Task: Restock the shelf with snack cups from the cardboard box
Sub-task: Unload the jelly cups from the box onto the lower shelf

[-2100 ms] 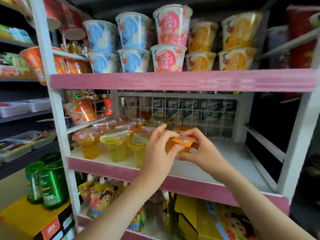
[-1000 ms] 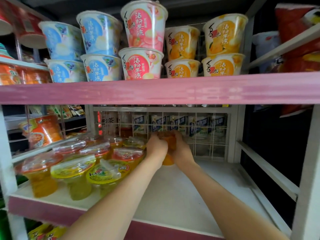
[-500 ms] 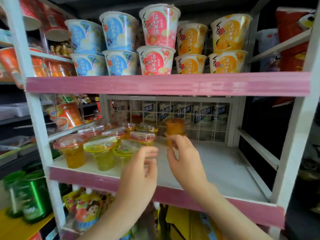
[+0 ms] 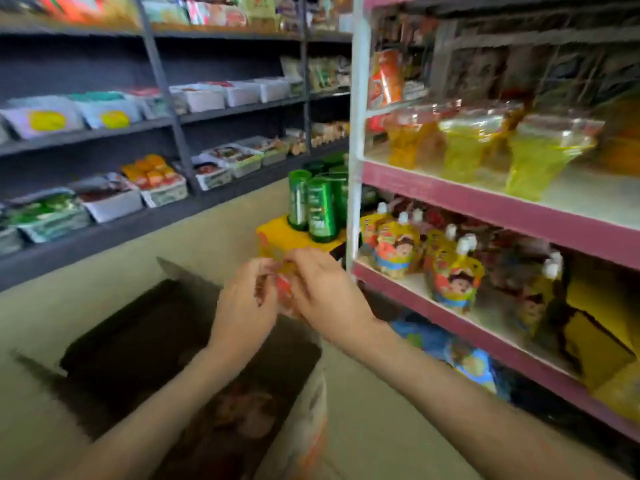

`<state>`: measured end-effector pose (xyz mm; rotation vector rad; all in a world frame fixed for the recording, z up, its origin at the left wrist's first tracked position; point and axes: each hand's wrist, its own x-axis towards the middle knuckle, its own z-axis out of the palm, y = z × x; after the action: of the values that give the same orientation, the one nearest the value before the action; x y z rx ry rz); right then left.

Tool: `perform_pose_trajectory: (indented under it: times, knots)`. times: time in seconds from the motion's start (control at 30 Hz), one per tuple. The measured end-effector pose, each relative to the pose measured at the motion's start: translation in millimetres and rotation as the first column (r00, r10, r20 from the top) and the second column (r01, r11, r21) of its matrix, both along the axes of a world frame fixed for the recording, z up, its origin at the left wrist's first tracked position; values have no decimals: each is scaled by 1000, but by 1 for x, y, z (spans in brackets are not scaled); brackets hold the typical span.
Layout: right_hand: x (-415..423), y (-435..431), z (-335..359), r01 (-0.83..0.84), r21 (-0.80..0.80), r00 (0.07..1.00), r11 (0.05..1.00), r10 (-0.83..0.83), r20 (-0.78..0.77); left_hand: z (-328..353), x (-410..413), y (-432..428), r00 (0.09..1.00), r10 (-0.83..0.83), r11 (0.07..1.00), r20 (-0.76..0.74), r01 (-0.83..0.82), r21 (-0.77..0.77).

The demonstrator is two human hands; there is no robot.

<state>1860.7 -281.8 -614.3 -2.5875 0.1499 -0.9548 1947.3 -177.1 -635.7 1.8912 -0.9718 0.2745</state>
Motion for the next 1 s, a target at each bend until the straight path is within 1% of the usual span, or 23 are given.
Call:
perform_pose_trajectory:
  times: [0.07, 0.13, 0.2, 0.27, 0.33, 0.4, 0.5, 0.57, 0.6, 0.67, 0.7, 0.8, 0.83, 0.9, 1.0]
  knots:
    - [29, 35, -26, -74, -58, 991, 996, 67, -120, -25, 29, 41, 993, 115, 983, 13, -115, 140]
    - [49, 65, -47, -183, -102, 962, 978, 157, -226, -46, 50, 78, 987, 163, 942, 2, -157, 297]
    - [67, 83, -64, -257, -127, 932, 958, 210, -297, -66, 68, 106, 986, 162, 883, -34, -130, 450]
    - [84, 90, -79, -285, -118, 903, 951, 225, -365, -83, 83, 123, 984, 146, 794, -98, -57, 605]
    - [99, 89, -92, -304, -137, 867, 943, 214, -450, -92, 93, 131, 982, 125, 706, -139, 10, 708]
    - [112, 88, -104, -319, -157, 817, 935, 188, -546, -102, 100, 139, 991, 66, 673, -119, 44, 739]
    - [129, 84, -129, -323, -93, 685, 942, 165, -710, -125, 105, 165, 995, -15, 634, -100, 87, 768]
    - [137, 77, -151, -307, -78, 593, 949, 126, -795, -143, 106, 188, 993, -40, 560, -115, 118, 820]
    - [138, 73, -162, -286, -102, 566, 953, 82, -821, -150, 106, 196, 991, -21, 530, -131, 122, 839]
    - [128, 68, -177, -194, -119, 556, 974, 9, -831, -158, 110, 193, 985, 13, 476, -174, 146, 867]
    - [116, 69, -181, -151, -101, 553, 983, 0, -833, -161, 113, 183, 979, 11, 431, -205, 181, 884]
    - [74, 74, -195, -113, -51, 520, 992, 15, -854, -178, 108, 145, 962, 28, 255, -271, 255, 933]
    - [64, 76, -202, -114, -54, 486, 992, 9, -874, -188, 100, 133, 959, 43, 203, -281, 267, 942]
    - [62, 79, -218, -99, -30, 403, 995, 12, -915, -209, 79, 115, 947, 67, 156, -313, 300, 941]
    - [84, 85, -246, -54, 28, 328, 998, 44, -944, -235, 49, 101, 928, 85, 137, -363, 350, 927]
